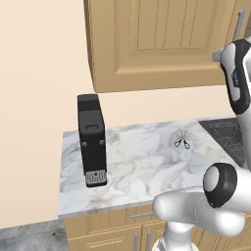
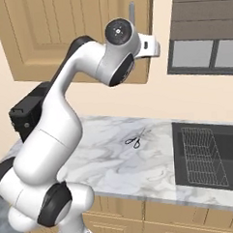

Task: Pick the spray and soap dispenser from the cabinet and place them on the counter.

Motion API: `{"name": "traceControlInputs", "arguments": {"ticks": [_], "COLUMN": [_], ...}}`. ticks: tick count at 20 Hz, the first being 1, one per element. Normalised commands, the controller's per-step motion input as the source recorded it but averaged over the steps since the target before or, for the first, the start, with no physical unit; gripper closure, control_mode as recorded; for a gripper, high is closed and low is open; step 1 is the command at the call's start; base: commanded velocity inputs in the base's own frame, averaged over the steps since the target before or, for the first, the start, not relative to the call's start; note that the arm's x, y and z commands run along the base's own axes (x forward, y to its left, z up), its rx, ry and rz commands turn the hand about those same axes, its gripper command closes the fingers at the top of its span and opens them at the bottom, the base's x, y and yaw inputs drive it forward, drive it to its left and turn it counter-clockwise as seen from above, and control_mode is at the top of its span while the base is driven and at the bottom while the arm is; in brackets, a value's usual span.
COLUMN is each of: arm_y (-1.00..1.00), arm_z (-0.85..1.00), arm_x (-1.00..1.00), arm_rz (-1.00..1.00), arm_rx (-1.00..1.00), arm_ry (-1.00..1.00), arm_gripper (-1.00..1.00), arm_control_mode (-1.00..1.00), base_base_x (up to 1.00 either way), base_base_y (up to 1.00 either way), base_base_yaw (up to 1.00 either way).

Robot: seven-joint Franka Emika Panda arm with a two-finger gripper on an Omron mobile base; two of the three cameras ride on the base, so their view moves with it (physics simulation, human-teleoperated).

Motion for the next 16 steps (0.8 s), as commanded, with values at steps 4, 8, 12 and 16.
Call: {"name": "traceControlInputs", "arguments": {"ticks": [4, 8, 12, 16], "arm_y": [0.00, 0.02, 0.10, 0.18], "arm_z": [-0.01, 0.00, 0.00, 0.00], "arm_x": [-0.38, -0.51, -0.52, -0.38], "arm_rz": [-0.04, -0.09, -0.13, -0.17], "arm_rx": [0.00, 0.00, 0.00, -0.01], "arm_ry": [0.00, 0.00, 0.03, 0.02], "arm_gripper": [1.00, 1.00, 1.00, 1.00], "arm_control_mode": [-1.00, -1.00, -1.00, -1.00], "base_base_x": [0.00, 0.00, 0.00, 0.00], "base_base_y": [0.00, 0.00, 0.00, 0.00], "base_base_yaw": [0.00, 0.00, 0.00, 0.00]}}
